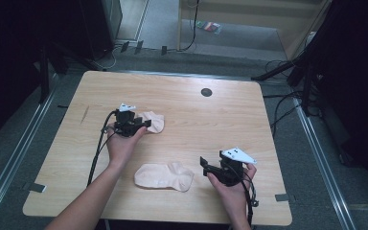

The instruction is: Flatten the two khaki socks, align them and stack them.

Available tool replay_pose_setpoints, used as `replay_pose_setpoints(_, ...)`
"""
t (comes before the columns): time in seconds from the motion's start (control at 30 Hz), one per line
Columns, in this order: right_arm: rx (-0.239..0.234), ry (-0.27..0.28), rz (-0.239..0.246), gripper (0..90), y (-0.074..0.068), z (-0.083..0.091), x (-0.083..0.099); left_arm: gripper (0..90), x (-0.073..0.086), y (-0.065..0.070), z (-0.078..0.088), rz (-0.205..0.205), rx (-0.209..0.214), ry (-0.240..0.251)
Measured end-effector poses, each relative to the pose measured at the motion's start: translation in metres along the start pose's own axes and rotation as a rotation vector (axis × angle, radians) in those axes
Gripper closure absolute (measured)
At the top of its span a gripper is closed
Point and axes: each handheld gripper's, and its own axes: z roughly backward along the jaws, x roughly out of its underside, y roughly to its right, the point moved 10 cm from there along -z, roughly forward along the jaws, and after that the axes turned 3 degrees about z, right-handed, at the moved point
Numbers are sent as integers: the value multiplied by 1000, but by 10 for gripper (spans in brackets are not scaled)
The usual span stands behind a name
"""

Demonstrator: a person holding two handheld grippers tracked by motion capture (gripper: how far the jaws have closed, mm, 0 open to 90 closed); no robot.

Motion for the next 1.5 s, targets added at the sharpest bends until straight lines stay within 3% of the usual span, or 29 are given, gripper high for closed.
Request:
replay_pose_setpoints(0.1,-1,-3,-2,203,0,0,1,296,4,-9,-14,-21,-77,-40)
replay_pose_setpoints(0.17,2,-5,-6,204,2,0,1,257,5,-11,-20,-35,-112,-51)
replay_pose_setpoints(0.23,2,-5,-8,205,2,0,1,294,7,-11,-25,-48,-134,-65)
replay_pose_setpoints(0.37,1,-5,-4,207,3,-1,2,556,6,-10,-28,-92,-177,-78)
replay_pose_setpoints(0.4,1,-5,-5,207,3,-1,2,606,5,-8,-29,-97,-165,-75)
replay_pose_setpoints(0.43,2,-4,-5,208,3,0,2,737,4,-7,-29,-100,-155,-73)
replay_pose_setpoints(0.47,2,-4,-6,208,2,0,2,811,4,-6,-28,-114,-152,-74)
replay_pose_setpoints(0.5,2,-4,-5,209,2,0,2,829,4,-3,-28,-131,-137,-73)
replay_pose_setpoints(0.63,3,-1,-4,211,3,1,1,851,-2,13,-14,-161,-54,-35)
replay_pose_setpoints(0.83,6,-1,-10,213,4,0,1,854,-13,46,26,-178,58,66)
replay_pose_setpoints(0.97,11,-4,-8,213,3,0,1,854,-7,69,45,-162,152,80)
replay_pose_setpoints(1.03,9,-5,-7,213,2,-1,2,854,-1,78,46,-154,183,69)
replay_pose_setpoints(1.17,10,-9,-1,213,0,-2,2,853,16,90,34,-171,186,29)
replay_pose_setpoints(1.27,9,-10,-2,213,-1,-2,3,854,32,93,19,-169,181,-20)
replay_pose_setpoints(1.43,7,-10,-3,215,1,-4,4,848,46,96,7,-171,167,-60)
replay_pose_setpoints(1.5,4,-9,-10,229,1,-5,3,786,47,97,5,-174,159,-66)
